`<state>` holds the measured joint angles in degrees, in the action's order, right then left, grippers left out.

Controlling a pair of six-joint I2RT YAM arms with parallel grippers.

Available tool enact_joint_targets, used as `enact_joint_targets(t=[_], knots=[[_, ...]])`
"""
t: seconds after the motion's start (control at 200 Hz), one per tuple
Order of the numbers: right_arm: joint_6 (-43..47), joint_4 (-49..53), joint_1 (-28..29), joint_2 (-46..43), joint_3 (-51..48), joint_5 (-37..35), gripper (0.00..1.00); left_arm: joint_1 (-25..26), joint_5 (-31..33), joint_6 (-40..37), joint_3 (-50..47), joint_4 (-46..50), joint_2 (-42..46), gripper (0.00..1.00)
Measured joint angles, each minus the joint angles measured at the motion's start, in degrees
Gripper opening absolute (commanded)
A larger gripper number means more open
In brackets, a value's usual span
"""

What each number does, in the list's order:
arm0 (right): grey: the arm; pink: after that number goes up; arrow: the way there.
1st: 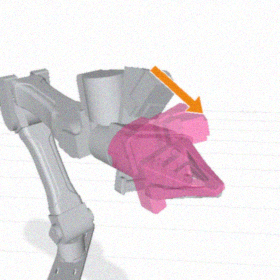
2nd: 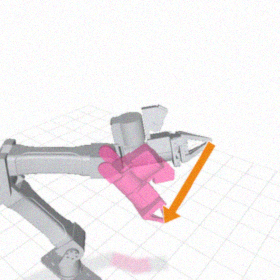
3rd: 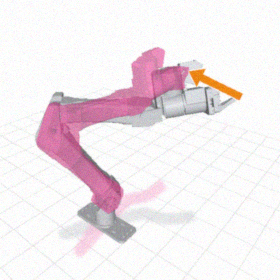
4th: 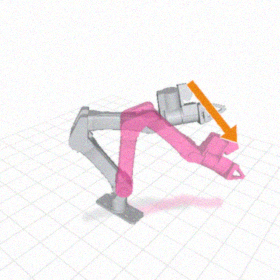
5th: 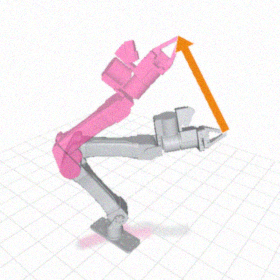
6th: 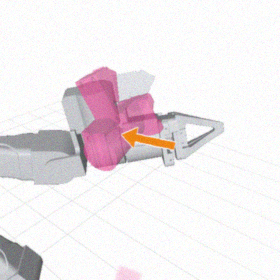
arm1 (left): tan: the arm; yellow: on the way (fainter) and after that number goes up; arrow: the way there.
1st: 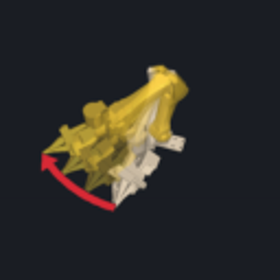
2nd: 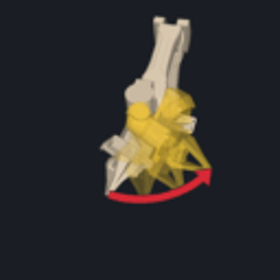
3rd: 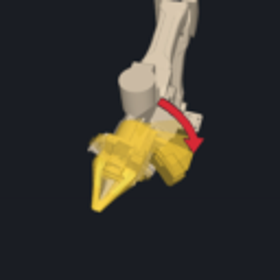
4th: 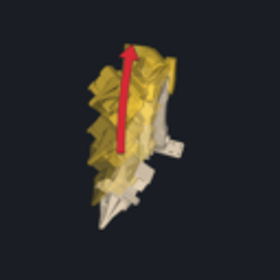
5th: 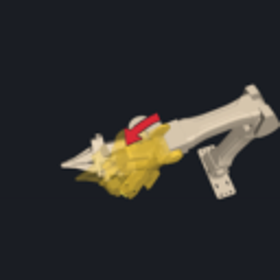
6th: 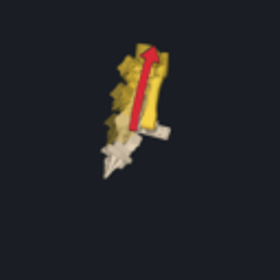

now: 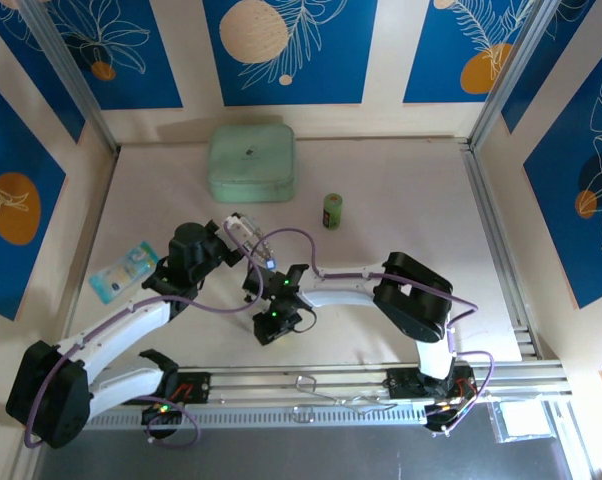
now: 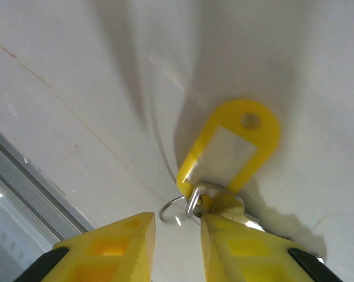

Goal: Put the keys on the keyring

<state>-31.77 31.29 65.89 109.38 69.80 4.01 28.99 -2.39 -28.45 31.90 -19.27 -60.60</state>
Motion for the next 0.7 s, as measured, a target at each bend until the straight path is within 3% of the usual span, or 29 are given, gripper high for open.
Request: enact_joint_targets(t=[0.295, 0.7], knots=[[-1.64, 1.49, -0.39, -0.04, 0.24, -3.21, 0.33, 0.0, 0.37, -0.35, -0.04, 0.0, 0.0, 0.0], [-4.28, 5.53, -7.85, -10.93, -12.09, -11.06, 0.36, 0.0, 0.57, -0.59, -0.15, 0.0, 0.0, 0.0]])
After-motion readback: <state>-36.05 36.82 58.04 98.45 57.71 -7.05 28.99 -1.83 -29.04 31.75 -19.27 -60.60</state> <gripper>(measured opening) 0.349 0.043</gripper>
